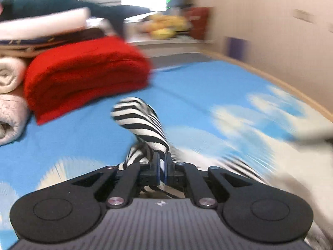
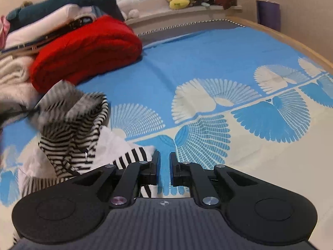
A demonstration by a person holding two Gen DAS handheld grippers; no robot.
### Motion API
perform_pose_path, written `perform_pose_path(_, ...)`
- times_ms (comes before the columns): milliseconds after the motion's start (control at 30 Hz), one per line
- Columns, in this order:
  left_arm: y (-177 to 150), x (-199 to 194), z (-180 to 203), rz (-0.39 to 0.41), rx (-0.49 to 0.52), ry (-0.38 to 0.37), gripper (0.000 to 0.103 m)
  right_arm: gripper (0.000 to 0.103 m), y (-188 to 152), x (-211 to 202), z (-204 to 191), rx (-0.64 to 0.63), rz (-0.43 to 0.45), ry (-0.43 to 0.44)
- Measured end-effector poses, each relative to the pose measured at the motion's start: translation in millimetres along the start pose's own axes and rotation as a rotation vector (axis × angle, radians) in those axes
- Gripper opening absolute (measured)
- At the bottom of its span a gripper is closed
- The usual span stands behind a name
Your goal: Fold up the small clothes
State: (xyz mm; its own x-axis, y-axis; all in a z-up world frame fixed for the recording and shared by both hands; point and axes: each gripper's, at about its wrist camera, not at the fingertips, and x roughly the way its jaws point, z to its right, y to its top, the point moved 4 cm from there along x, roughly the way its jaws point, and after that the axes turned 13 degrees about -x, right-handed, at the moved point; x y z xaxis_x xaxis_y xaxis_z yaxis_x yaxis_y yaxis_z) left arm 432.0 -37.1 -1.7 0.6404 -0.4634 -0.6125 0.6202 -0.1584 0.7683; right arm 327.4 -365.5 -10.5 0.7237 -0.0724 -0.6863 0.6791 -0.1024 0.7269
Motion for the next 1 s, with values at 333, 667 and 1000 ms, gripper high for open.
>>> perform_pose_path(333,-145.1,-140.7,-5.1,-0.024,-0.445,-0.025,0.021,0.01,-14.5,-36.2,-7.7,0.118,0.059,0.189)
perform_pose_path(667,-169.8,-40.7,-70.5,-0.161,-0.99,0.007,0.032,0.025,-46.0,5.6,-44.4,0.139,-0.164,0.316)
perform_pose_path(1000,-184.7,-9.3,-76.7,-0.228,-1.022,0.108,0.003,0.007,-76.3,48.6,-66.1,0.149,-0.328,0.326)
